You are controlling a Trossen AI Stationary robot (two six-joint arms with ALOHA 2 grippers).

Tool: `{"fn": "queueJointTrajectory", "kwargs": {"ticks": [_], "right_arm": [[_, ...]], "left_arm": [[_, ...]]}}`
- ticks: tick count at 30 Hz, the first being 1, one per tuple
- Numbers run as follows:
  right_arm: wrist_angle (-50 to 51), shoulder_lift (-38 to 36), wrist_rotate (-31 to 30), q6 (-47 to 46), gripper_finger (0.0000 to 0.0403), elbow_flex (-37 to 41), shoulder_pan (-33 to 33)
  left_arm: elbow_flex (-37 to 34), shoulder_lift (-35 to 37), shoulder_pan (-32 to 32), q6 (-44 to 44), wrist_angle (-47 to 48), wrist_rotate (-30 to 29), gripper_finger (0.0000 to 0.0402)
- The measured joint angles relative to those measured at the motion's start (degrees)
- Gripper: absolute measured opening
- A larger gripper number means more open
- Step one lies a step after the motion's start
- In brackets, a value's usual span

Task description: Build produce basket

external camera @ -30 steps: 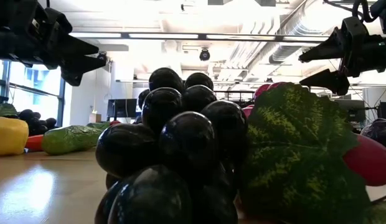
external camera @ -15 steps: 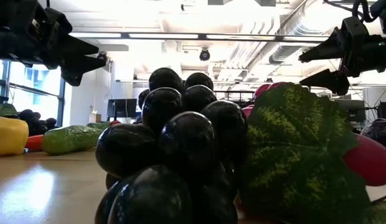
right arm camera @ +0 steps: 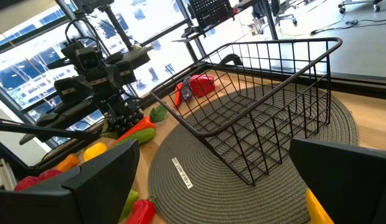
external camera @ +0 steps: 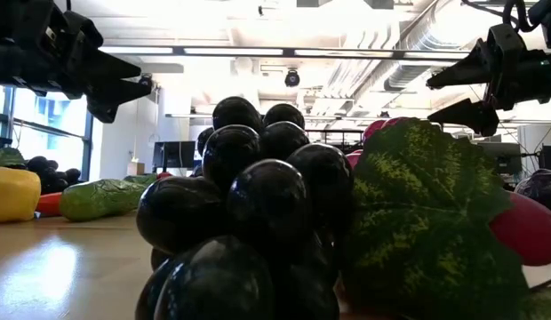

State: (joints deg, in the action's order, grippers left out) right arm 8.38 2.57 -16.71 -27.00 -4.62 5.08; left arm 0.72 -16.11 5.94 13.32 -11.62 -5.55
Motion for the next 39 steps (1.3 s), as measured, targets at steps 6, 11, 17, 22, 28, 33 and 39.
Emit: {"fn": "queueJointTrajectory", "kwargs": {"ticks": [6, 11, 17, 22, 28, 33, 39], "right_arm": [[0.0, 0.0, 0.0, 0.0, 0.0399, 0.0, 0.0], [0.0, 0.0, -0.7, -0.1, 0.0399, 0.0, 0.0], [0.0, 0.0, -0.4, -5.5, 0.0399, 0.0, 0.0], [0.0, 0.0, -0.4, -10.5, 0.0399, 0.0, 0.0], [0.0, 0.0, -0.4, -10.5, 0.0399, 0.0, 0.0], [0.0, 0.0, -0.4, -10.7, 0.0399, 0.0, 0.0], [0.0, 0.0, 0.6, -17.7, 0.0399, 0.0, 0.0]], "left_arm": [[0.0, 0.0, 0.0, 0.0, 0.0, 0.0, 0.0195], [0.0, 0.0, 0.0, 0.0, -0.1, 0.0, 0.0195], [0.0, 0.0, 0.0, 0.1, -0.2, 0.0, 0.0195], [0.0, 0.0, 0.0, 0.0, -0.2, -0.1, 0.0195], [0.0, 0.0, 0.0, 0.0, -0.2, -0.1, 0.0195], [0.0, 0.0, 0.0, 0.0, -0.2, -0.2, 0.0195], [0.0, 0.0, 0.0, 0.0, -0.2, -0.2, 0.0195]]}}
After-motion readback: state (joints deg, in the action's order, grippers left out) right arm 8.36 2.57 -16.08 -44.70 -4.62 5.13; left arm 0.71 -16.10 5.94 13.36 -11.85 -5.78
